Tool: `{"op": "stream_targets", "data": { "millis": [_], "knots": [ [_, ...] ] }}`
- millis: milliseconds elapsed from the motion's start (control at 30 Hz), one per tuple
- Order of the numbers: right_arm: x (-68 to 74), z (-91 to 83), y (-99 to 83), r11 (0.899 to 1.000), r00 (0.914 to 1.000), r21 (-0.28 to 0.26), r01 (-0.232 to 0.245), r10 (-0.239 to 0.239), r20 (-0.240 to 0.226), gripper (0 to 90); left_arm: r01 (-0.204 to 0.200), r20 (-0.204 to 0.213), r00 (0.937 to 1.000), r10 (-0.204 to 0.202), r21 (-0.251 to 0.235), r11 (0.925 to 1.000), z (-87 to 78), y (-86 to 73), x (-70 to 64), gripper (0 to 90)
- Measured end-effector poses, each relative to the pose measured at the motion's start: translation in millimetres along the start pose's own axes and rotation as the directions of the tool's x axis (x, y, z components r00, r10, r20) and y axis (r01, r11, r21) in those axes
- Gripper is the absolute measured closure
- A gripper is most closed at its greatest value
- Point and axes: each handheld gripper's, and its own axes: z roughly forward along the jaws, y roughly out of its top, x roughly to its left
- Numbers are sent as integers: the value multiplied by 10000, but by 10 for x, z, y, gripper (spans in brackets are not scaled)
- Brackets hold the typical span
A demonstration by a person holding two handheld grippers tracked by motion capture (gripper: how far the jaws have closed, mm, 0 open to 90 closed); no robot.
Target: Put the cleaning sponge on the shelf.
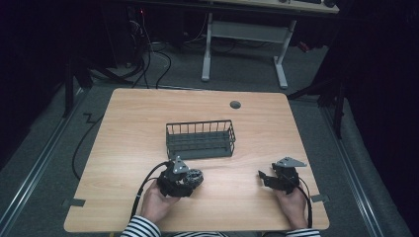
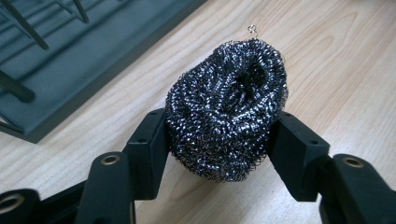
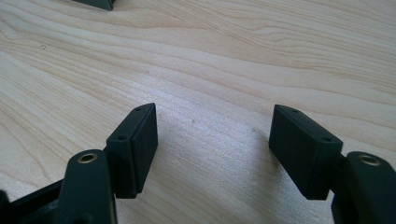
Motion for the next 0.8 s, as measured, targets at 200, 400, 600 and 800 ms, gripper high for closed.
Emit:
{"op": "stream_targets", "data": {
  "millis": [200, 400, 600, 800],
  "knots": [
    [0, 0, 0, 10000, 10000, 2, 5, -5, -4, 329, 16, 63, 10000, -15, -155, 9999, -117, 98, 21, 418],
    [0, 0, 0, 10000, 10000, 0, 8, -8, -9, 329, 48, 164, 9999, -42, -357, 9993, -280, 237, 88, 419],
    [1, 0, 0, 10000, 10000, 2, 9, -9, -11, 328, 112, 135, 9999, -104, -624, 9980, -452, 469, 187, 420],
    [1, 0, 0, 10000, 10000, 1, 13, -13, -10, 328, 75, 40, 10000, -72, -791, 9968, -520, 667, 265, 420]
  ]
}}
